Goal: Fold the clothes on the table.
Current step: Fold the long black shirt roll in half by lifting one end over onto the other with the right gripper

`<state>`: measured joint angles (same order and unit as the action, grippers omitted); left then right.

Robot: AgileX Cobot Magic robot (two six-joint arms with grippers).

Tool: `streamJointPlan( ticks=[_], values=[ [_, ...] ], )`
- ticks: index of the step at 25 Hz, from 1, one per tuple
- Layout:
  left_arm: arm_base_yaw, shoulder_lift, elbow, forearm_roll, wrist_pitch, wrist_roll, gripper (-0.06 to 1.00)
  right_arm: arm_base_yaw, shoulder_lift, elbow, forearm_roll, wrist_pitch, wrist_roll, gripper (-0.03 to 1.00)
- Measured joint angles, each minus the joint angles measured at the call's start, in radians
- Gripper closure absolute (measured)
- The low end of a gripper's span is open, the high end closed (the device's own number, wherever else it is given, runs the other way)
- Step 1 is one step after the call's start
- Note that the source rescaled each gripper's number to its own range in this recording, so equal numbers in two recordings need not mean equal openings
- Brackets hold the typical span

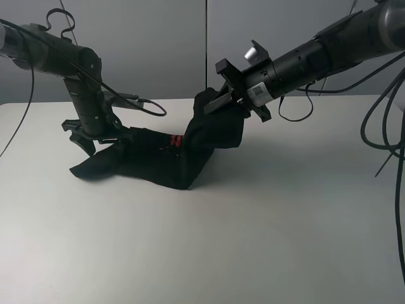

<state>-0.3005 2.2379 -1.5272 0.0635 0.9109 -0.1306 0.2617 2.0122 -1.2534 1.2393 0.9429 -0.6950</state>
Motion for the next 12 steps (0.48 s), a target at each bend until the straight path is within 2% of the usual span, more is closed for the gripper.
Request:
streamJointPlan(
  ticks=[3, 8, 12],
  values=[
    [0.0, 0.0, 0.0, -0.002, 0.0, 0.002, -0.05, 0.014, 0.066, 0.0, 0.108, -0.002, -0.075, 0.81],
    [0.0, 0.0, 0.0, -0.002, 0.002, 0.004, -0.05, 0.063, 0.17, 0.0, 0.181, -0.011, -0.138, 0.81],
    [0.0, 0.0, 0.0, -0.01, 0.002, 0.018, -0.05, 0.105, 0.211, -0.005, 0.283, -0.03, -0.219, 0.81]
  ],
)
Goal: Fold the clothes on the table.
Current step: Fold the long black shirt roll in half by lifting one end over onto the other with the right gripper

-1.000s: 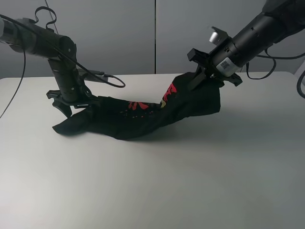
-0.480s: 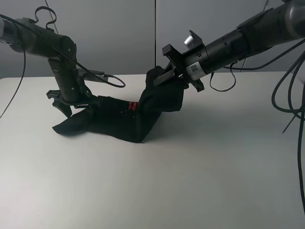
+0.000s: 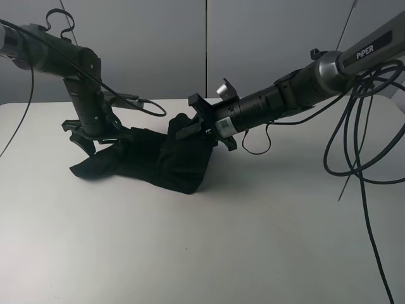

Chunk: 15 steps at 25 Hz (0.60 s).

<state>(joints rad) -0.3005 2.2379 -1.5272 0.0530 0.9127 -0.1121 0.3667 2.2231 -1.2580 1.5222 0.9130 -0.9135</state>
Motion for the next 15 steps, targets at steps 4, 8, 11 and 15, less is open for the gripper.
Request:
streamJointPlan(
  ticks=[4, 8, 11, 15],
  values=[
    [0.0, 0.0, 0.0, -0.011, 0.0, 0.011, -0.05, 0.009, 0.034, -0.007, 0.086, -0.015, -0.033, 0.81],
    [0.0, 0.0, 0.0, -0.022, 0.002, 0.028, -0.05, 0.022, 0.054, -0.022, 0.182, -0.034, -0.072, 0.81],
    [0.0, 0.0, 0.0, -0.025, 0.002, 0.031, -0.05, 0.053, 0.056, -0.039, 0.197, -0.065, -0.089, 0.81],
    [0.0, 0.0, 0.0, -0.026, 0.002, 0.032, -0.05, 0.09, 0.056, -0.057, 0.212, -0.115, -0.097, 0.81]
  ],
)
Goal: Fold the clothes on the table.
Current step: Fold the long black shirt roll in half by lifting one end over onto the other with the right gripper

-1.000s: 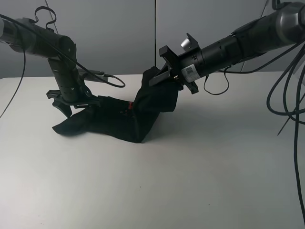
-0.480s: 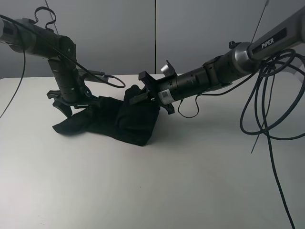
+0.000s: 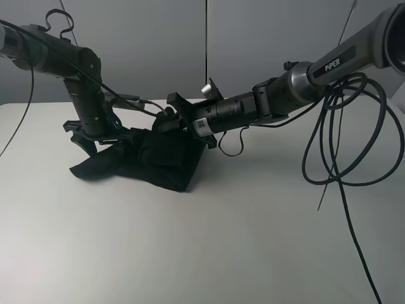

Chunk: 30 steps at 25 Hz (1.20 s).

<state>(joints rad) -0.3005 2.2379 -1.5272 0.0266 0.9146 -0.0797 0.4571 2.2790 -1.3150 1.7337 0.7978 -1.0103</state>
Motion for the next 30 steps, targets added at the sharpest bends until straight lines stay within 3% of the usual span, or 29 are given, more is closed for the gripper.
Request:
streamJointPlan(
  ticks=[14, 30],
  values=[
    [0.0, 0.0, 0.0, -0.006, 0.002, 0.002, -0.05, 0.054, 0.0, -0.018, 0.0, -0.095, 0.016, 0.81],
    [0.002, 0.0, -0.001, -0.047, 0.005, 0.036, -0.05, 0.066, 0.071, -0.087, 0.0, -0.07, 0.059, 0.82]
  ],
)
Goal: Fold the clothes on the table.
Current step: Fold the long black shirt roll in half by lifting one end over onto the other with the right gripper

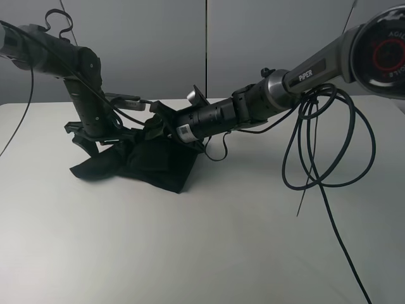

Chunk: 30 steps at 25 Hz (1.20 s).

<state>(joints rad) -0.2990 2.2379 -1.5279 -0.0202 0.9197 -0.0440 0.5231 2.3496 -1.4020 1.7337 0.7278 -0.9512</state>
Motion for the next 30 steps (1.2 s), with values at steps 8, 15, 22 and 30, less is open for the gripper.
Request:
streamJointPlan(
  ticks=[8, 15, 22, 30],
  values=[
    [0.0, -0.028, -0.118, -0.015, 0.106, 0.044, -0.05, 0.0, 0.0, 0.0, 0.002, 0.004, 0.0, 0.82],
    [0.0, -0.031, -0.324, -0.012, 0.226, 0.049, -0.05, 0.0, 0.0, 0.0, 0.004, 0.002, 0.004, 0.82],
    [0.0, -0.039, -0.517, -0.012, 0.287, 0.074, -0.05, 0.0, 0.002, -0.024, 0.004, 0.041, 0.043, 0.82],
    [0.0, -0.043, -0.54, -0.012, 0.295, 0.093, -0.05, 0.0, 0.002, -0.137, 0.004, 0.114, 0.068, 0.03]
  ],
)
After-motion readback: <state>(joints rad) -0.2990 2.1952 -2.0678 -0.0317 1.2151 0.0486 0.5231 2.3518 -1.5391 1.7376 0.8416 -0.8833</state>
